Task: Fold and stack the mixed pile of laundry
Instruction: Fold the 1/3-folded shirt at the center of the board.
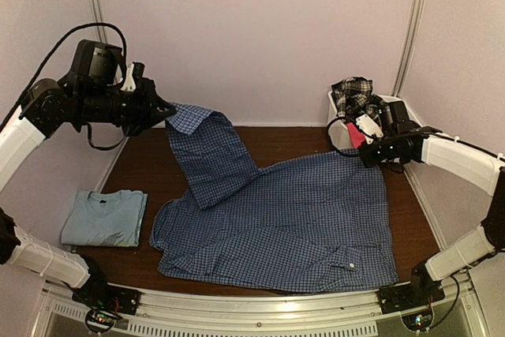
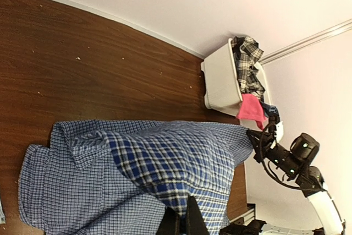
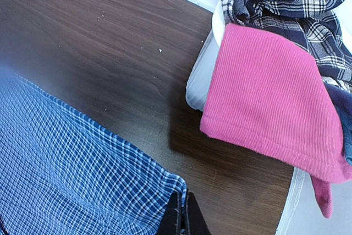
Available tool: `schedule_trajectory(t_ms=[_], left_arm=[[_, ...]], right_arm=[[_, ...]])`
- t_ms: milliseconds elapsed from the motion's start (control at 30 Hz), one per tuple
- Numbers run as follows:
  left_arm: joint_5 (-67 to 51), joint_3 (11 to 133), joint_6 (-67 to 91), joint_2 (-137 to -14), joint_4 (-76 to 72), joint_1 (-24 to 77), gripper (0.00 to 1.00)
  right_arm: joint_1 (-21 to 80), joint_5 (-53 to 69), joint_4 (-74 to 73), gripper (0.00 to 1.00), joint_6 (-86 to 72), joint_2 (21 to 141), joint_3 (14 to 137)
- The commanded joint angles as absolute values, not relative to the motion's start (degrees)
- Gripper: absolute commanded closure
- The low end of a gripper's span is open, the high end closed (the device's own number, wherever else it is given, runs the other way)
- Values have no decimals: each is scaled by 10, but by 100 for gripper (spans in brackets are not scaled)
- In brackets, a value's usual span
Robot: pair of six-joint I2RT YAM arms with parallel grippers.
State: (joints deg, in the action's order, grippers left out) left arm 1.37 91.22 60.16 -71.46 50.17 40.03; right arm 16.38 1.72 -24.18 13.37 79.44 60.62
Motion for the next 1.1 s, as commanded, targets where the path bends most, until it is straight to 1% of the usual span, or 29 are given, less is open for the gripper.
schedule_trajectory(t_ms=[0, 67, 133, 267, 367, 500, 600, 733, 867, 1067], left_arm=[[98, 916, 672, -697, 493, 462, 100], [115, 937, 664, -704, 494, 496, 100], [133, 987, 632, -721, 494, 527, 100], [159, 1094, 579, -769, 526, 552, 100], [174, 1115, 559, -774, 530, 553, 100], [151, 1140, 495, -790, 550, 553, 100], [101, 1144, 444, -804, 581, 553, 100], [42, 1093, 406, -793, 581, 587, 100], [24, 1064, 383, -788, 582, 624, 100], [-34, 1055, 356, -770, 581, 628, 100]], right_arm=[[168, 28, -220, 100, 136, 766, 573], [168, 25, -220, 100, 136, 754, 562], [168, 25, -225, 100, 135, 739, 555], [170, 31, -236, 100, 137, 695, 529], [170, 22, -240, 100, 140, 656, 500], [171, 25, -243, 100, 142, 613, 461], [171, 34, -246, 100, 140, 590, 443], [173, 46, -259, 100, 141, 570, 431], [183, 61, -274, 100, 137, 556, 415], [201, 57, -310, 100, 162, 540, 418]])
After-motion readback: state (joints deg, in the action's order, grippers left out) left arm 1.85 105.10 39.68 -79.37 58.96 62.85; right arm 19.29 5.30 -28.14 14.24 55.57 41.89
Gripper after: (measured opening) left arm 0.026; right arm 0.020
